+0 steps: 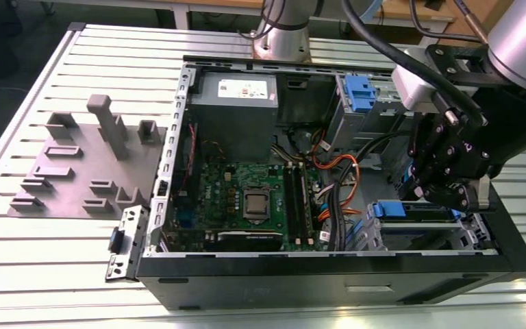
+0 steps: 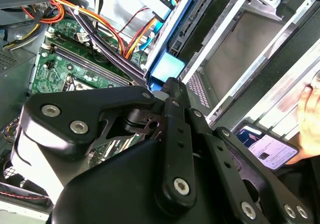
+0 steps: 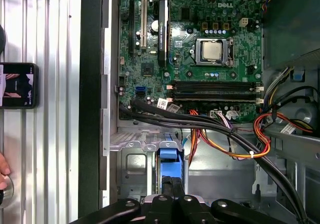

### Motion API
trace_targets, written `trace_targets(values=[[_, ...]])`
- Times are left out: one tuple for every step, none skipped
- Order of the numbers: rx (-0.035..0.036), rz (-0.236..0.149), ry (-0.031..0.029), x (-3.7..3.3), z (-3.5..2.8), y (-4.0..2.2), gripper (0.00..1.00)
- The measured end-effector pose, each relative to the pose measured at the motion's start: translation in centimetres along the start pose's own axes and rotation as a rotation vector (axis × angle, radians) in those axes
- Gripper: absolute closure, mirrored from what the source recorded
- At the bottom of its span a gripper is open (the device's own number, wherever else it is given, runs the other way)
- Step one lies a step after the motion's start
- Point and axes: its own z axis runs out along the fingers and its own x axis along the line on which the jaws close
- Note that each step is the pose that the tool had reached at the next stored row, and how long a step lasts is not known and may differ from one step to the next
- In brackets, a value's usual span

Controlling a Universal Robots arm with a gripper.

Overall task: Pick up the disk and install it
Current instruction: 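Insert the first disk wire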

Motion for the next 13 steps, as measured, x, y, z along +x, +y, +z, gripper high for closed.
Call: trace_targets(values=[[0.0000, 0.000, 0.0000, 0.00, 0.00, 0.00, 0.89], [0.0000, 0.000, 0.0000, 0.00, 0.01, 0.00, 0.89], [0.0000, 0.000, 0.0000, 0.00, 0.01, 0.00, 0.89], [-0.0001, 0.000, 0.0000, 0.00, 0.01, 0.00, 0.89], [-0.0001, 0.000, 0.0000, 0.00, 0.01, 0.00, 0.89], [0.0000, 0.000, -0.0001, 0.00, 0.01, -0.01, 0.89], [0.0000, 0.000, -0.0001, 0.00, 0.02, -0.08, 0.89], [0.0000, 0.000, 0.0002, 0.00, 0.02, -0.20, 0.89], [0.0000, 0.000, 0.0003, -0.01, 0.02, -0.38, 0.89], [0.0000, 0.000, 0.0002, -0.02, 0.02, -0.57, 0.89], [0.0000, 0.000, 0.0007, -0.03, 0.01, -0.78, 0.89], [-0.0001, 0.000, 0.0012, -0.03, 0.01, -0.86, 0.89], [-0.0003, 0.000, 0.0012, -0.04, 0.01, -0.87, 0.89]])
